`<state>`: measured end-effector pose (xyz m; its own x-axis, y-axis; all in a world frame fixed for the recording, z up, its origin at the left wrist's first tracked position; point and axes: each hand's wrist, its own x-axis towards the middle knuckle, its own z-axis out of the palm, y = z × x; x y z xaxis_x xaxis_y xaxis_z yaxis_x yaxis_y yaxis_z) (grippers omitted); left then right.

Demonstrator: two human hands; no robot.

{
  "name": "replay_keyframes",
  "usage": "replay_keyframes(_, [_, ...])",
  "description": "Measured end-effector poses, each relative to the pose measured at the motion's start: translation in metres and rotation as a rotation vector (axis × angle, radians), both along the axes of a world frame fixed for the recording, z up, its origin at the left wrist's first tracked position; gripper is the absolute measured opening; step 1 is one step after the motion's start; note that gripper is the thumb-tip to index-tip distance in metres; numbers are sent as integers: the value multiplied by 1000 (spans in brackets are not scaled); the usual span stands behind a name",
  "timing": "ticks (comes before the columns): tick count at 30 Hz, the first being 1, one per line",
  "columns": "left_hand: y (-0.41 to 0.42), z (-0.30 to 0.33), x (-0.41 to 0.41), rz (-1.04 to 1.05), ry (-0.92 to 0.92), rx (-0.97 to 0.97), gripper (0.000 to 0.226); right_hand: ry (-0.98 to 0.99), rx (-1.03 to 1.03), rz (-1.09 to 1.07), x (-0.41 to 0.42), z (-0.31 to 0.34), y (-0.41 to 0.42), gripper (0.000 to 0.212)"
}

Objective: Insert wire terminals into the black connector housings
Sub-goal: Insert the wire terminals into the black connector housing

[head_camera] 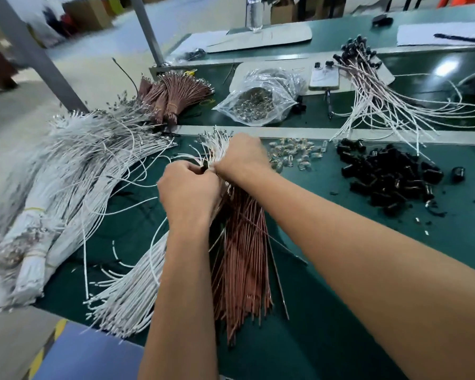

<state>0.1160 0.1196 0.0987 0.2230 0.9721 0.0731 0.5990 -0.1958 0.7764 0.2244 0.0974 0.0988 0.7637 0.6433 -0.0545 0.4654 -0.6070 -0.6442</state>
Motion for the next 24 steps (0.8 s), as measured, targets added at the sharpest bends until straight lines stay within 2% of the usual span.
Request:
replay_keyframes(2, [2, 1, -2, 3, 74, -4, 27, 10, -26, -26, -1, 0, 4, 24])
replay_keyframes(6, [1, 6, -3, -14, 104, 15, 14, 128, -30, -35, 2, 9, 1, 8])
replay_keyframes(10, [0, 11, -3, -27, 98, 36, 10, 378, 137, -153, 3, 6, 1, 8])
replay_keyframes(11, [0, 12, -3, -30, 97, 36, 10, 364, 138, -164, 3, 6, 0, 13])
replay_keyframes(15, [-2, 11, -2, -64, 129, 6, 8, 106, 19, -102, -3, 2, 0, 43])
replay_keyframes(20, [-7, 11, -2, -81, 156, 1, 9, 142, 18, -82, 0, 2, 0, 38])
replay_keyframes(22, [-7, 13, -2, -82, 145, -5, 13, 169, 43, -74, 2, 3, -5, 43])
replay_keyframes(24, [-7, 16, -2, -104, 127, -12, 13, 296, 154, -67, 2, 1, -7, 43])
